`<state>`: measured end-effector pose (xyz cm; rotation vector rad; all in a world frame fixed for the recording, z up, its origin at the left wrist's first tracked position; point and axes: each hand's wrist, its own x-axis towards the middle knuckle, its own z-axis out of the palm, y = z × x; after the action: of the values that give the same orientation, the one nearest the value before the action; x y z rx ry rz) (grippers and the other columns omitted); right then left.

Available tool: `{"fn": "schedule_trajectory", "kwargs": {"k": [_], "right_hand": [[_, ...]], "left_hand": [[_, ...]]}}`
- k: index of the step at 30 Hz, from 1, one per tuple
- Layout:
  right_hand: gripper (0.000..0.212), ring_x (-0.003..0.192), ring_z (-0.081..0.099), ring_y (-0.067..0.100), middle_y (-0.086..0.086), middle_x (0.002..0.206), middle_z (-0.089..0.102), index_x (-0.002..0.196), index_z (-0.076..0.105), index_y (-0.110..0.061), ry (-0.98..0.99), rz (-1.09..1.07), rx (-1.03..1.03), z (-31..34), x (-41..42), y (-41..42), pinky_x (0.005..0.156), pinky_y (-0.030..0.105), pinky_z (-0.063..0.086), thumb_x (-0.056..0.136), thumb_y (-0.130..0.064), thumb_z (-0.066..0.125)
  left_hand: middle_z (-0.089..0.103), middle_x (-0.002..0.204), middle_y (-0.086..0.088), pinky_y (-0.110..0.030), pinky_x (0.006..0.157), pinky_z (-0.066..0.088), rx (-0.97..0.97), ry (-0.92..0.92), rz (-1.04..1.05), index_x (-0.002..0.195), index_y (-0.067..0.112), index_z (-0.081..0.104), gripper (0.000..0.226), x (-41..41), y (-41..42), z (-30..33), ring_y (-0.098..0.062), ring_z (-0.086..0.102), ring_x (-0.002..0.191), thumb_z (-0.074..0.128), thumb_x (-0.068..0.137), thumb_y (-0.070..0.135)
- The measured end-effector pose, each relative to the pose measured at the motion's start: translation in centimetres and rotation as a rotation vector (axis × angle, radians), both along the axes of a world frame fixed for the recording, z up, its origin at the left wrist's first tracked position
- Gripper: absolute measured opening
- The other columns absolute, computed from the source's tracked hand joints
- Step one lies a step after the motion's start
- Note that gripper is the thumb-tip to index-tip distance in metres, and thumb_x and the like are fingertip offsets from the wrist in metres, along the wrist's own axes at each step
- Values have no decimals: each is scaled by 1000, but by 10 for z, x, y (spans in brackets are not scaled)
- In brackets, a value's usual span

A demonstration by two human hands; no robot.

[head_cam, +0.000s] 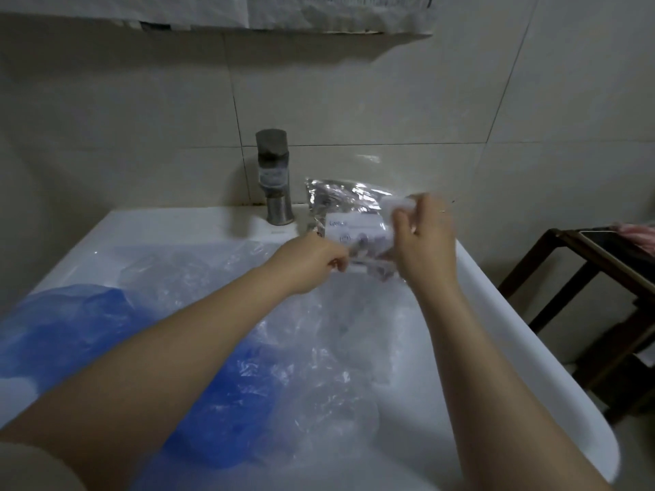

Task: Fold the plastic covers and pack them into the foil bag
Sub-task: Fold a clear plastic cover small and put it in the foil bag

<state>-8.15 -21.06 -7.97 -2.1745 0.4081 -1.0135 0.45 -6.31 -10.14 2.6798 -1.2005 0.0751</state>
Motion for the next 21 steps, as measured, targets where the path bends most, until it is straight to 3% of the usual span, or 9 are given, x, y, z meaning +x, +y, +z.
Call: {"fn": "schedule_trajectory", "kwargs": {"k": [2,4,7,10,12,14,17,21], "right_hand": [[32,118,42,34,17,131,47,114,56,-1,88,-101,83,-8,6,-15,98,38,36,90,-20,47],[45,125,39,34,16,140,39,112,58,-2,278,-70,193,-24,10,-26,103,46,36,81,-32,45],[21,116,47,33,19,128,46,92,60,-2,447,15,114,-48,12,-30,98,43,39,83,-18,50],[11,111,51,30,14,120,56,84,63,-4,480,59,2,-56,16,-28,91,37,39,84,-10,53],[12,104,53,31,15,108,58,75,61,-3,508,100,-88,-56,19,-26,85,35,38,83,-7,53],[26,97,53,29,15,99,54,59,46,-13,539,145,-145,-60,21,-23,74,30,33,83,-4,51],[35,82,47,23,11,96,47,57,35,-20,553,190,-130,-58,22,-23,65,24,26,85,-2,47],[18,77,47,24,12,87,51,68,48,-7,462,149,-99,-41,17,-16,61,27,26,86,-6,46]], "left_hand": [[61,106,-2,-31,76,46,90,40,-17,95,27,59,17,-1,3,-4,-22,56,92,50,90,13],[61,101,1,-29,76,45,60,180,-31,93,25,53,7,-4,7,-3,-17,55,88,54,90,18],[66,96,-1,-34,76,51,-171,258,36,104,19,50,14,-6,3,4,-18,61,82,55,91,23],[55,119,-6,-40,80,49,-356,-31,118,126,17,46,35,4,-11,18,-26,58,94,51,91,14],[33,145,-5,-38,86,47,-287,-166,88,138,19,38,53,16,-21,26,-30,53,110,48,89,2],[22,154,-3,-38,87,47,-107,-222,41,143,22,31,61,29,-32,30,-32,50,117,46,89,-1],[44,138,-9,-38,88,44,89,-174,68,138,21,37,44,42,-47,33,-32,51,116,44,95,14],[53,116,-8,-31,72,36,16,-206,78,113,15,58,21,32,-42,28,-29,54,103,46,96,21]]}}
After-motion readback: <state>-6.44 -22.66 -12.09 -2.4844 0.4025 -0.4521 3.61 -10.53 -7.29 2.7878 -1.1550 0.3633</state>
